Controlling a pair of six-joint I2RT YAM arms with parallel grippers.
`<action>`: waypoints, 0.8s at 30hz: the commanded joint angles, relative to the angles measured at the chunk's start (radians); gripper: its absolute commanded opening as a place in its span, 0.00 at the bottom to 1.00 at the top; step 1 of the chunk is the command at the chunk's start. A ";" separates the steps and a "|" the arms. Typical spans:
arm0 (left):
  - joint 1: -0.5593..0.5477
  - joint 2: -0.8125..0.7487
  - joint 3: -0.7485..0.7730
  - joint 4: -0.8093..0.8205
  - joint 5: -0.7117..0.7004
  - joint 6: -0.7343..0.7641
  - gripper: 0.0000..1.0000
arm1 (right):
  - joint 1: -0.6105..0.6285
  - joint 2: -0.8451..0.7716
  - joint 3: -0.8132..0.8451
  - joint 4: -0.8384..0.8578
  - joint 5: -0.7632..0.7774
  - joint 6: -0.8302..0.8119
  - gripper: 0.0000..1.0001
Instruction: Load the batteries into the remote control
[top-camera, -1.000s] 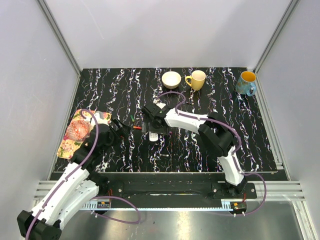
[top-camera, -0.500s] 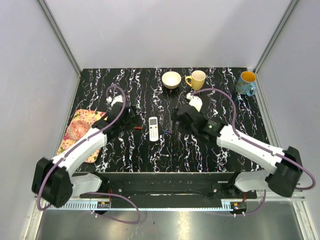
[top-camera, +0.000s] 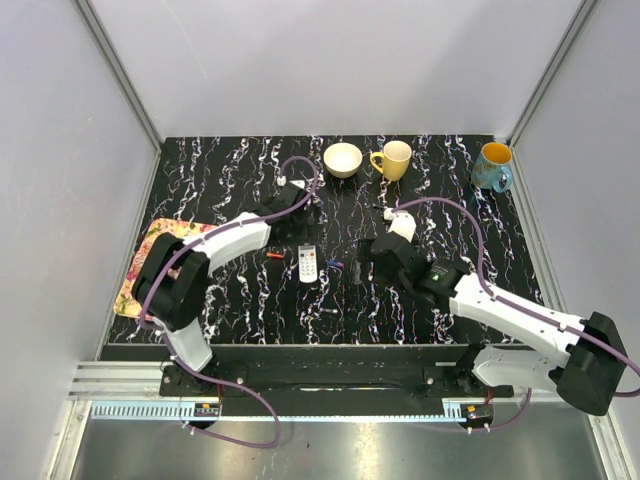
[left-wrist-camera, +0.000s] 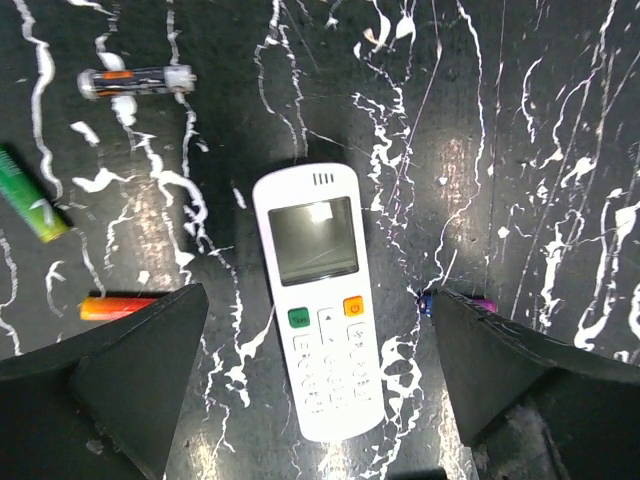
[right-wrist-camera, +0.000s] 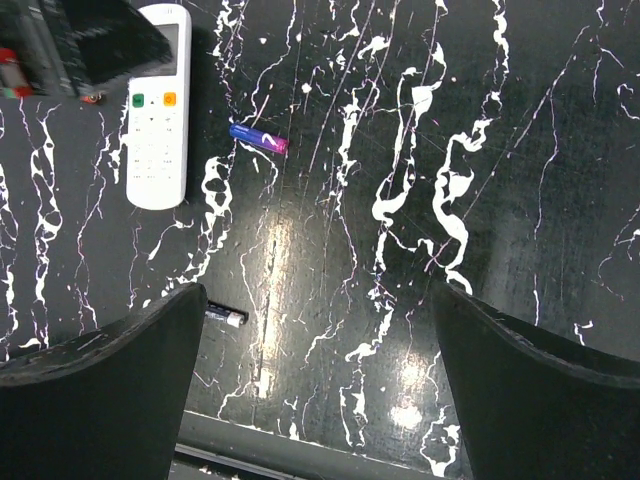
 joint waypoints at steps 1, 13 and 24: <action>-0.027 0.073 0.104 -0.024 -0.010 0.056 0.99 | -0.004 -0.020 -0.017 0.061 -0.006 -0.013 1.00; -0.025 0.215 0.183 -0.100 -0.106 0.039 0.95 | -0.004 -0.067 -0.052 0.062 0.006 0.005 1.00; -0.025 0.266 0.190 -0.080 -0.074 0.042 0.71 | -0.004 -0.098 -0.048 0.033 0.016 0.018 1.00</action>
